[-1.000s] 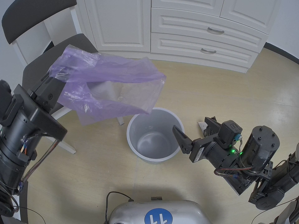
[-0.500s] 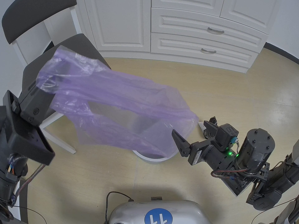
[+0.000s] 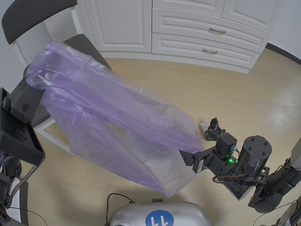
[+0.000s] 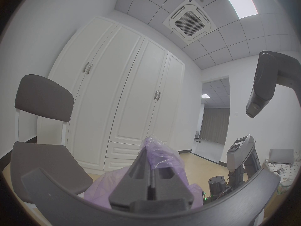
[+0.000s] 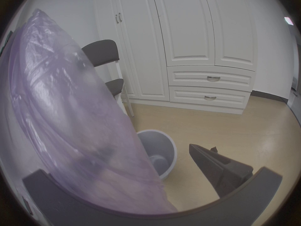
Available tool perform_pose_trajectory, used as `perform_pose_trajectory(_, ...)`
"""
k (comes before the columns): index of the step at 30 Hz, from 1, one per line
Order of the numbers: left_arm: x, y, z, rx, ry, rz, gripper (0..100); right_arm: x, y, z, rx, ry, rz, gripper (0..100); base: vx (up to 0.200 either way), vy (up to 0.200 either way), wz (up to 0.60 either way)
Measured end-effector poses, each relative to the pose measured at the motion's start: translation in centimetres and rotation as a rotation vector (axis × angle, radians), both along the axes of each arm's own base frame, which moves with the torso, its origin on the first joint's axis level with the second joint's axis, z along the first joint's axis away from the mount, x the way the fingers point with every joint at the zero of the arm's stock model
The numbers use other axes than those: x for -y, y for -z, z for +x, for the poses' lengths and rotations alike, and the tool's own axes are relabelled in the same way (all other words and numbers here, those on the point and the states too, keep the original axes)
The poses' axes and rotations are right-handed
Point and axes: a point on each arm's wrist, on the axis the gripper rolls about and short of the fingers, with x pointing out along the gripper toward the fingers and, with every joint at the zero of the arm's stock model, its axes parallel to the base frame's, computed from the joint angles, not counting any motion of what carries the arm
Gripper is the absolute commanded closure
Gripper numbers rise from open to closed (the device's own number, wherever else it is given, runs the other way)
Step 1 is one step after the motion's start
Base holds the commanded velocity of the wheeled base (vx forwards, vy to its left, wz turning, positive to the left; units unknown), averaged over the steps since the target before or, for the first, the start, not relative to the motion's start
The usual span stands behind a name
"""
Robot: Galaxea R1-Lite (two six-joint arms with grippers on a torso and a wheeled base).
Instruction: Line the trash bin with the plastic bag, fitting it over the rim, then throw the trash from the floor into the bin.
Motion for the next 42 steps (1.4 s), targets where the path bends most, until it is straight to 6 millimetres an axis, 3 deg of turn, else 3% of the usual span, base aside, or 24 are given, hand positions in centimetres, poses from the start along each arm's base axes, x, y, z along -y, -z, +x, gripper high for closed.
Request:
perform_pose_trajectory(12,-0.2,-0.2,-0.1,0.012,-0.006,-0.001,100,0.7,1.2,0.1,-0.058,0.010,-0.064,0,0.000,0.000,0.00)
perform_pose_trajectory(22,-0.4,-0.4,-0.3,0.024,-0.015,-0.010,100,1.2,1.7,1.6,-0.171,0.032,-0.038,0,0.000,0.000,0.00)
perform_pose_trajectory(42,-1.3,-1.5,-0.8,0.054,-0.044,-0.050,100,0.4,-0.9,4.6,-0.205,0.062,0.220,0,0.000,0.000,0.00)
